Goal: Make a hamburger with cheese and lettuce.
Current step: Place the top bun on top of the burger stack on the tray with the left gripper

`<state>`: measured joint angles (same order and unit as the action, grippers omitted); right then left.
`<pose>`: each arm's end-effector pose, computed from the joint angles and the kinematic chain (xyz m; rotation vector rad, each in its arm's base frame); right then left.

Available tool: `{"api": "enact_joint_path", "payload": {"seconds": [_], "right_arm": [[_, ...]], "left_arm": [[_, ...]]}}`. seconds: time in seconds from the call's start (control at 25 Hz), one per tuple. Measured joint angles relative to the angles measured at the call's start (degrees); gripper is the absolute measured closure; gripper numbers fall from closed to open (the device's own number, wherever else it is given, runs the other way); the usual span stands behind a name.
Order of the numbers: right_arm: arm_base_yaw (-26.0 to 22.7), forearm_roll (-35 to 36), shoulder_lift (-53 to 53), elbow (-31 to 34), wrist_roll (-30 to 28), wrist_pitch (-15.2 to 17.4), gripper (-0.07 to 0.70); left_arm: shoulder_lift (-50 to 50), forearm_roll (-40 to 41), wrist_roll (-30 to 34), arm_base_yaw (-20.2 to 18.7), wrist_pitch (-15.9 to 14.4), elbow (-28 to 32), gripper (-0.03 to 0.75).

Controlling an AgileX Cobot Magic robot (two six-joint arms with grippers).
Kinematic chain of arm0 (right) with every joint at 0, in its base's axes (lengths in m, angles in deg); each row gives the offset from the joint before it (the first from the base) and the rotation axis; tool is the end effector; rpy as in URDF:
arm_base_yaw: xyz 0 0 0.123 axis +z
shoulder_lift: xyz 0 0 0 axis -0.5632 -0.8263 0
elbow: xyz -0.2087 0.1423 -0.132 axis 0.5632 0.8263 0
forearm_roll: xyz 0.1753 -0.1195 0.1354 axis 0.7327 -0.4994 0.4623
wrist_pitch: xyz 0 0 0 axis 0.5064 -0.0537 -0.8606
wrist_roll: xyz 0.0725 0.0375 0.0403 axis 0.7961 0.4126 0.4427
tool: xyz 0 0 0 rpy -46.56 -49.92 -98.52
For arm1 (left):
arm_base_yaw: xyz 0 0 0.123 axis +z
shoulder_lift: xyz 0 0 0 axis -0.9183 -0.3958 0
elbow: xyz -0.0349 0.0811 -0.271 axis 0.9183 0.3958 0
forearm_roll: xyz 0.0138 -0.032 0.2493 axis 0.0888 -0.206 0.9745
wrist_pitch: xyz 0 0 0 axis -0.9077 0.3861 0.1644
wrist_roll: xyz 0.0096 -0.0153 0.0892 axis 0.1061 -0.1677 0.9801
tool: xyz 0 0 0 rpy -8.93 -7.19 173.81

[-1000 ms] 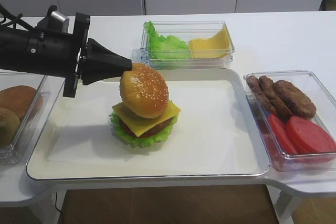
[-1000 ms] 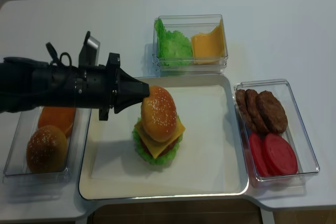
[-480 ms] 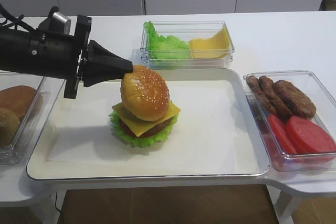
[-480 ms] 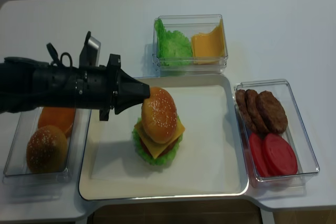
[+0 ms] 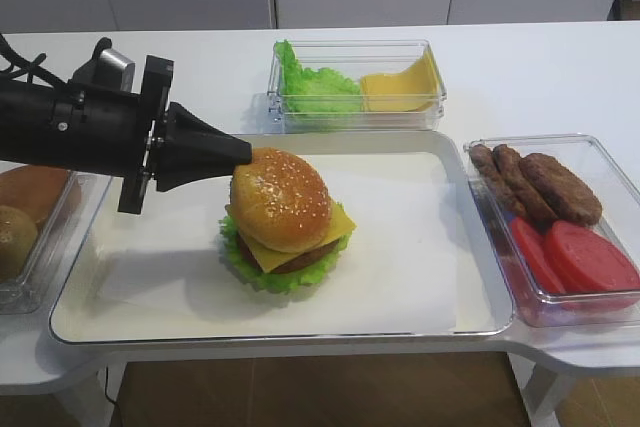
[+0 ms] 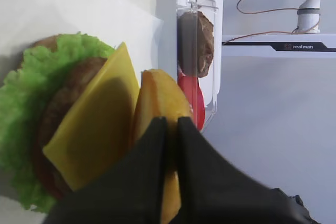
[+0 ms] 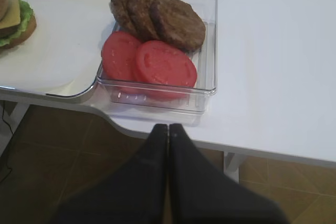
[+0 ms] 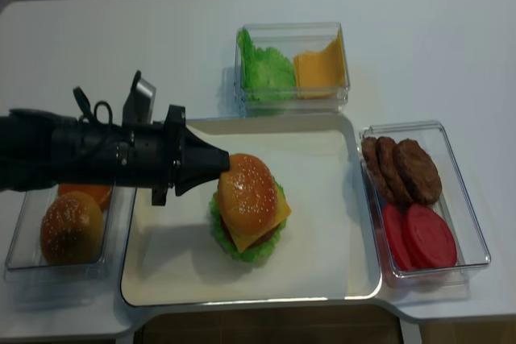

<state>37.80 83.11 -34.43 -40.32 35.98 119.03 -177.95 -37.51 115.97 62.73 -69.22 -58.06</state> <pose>-0.0089 0.0096 0.2667 -0.1908 2.1021 0.1199 0.2918 -0.1036 0.2124 -0.1436 2.4525 -1.7289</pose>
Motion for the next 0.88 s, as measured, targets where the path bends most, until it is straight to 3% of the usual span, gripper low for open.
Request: {"api": "enact_joint_path", "payload": {"seconds": [0.68, 0.88], "right_arm": [[0.00, 0.00, 0.00, 0.00, 0.00, 0.00, 0.636], [0.00, 0.00, 0.00, 0.00, 0.00, 0.00, 0.636]], "left_arm": [[0.00, -4.06, 0.95, 0.00, 0.10, 0.00, 0.671], [0.00, -1.80, 1.09, 0.00, 0.10, 0.00, 0.671]]}}
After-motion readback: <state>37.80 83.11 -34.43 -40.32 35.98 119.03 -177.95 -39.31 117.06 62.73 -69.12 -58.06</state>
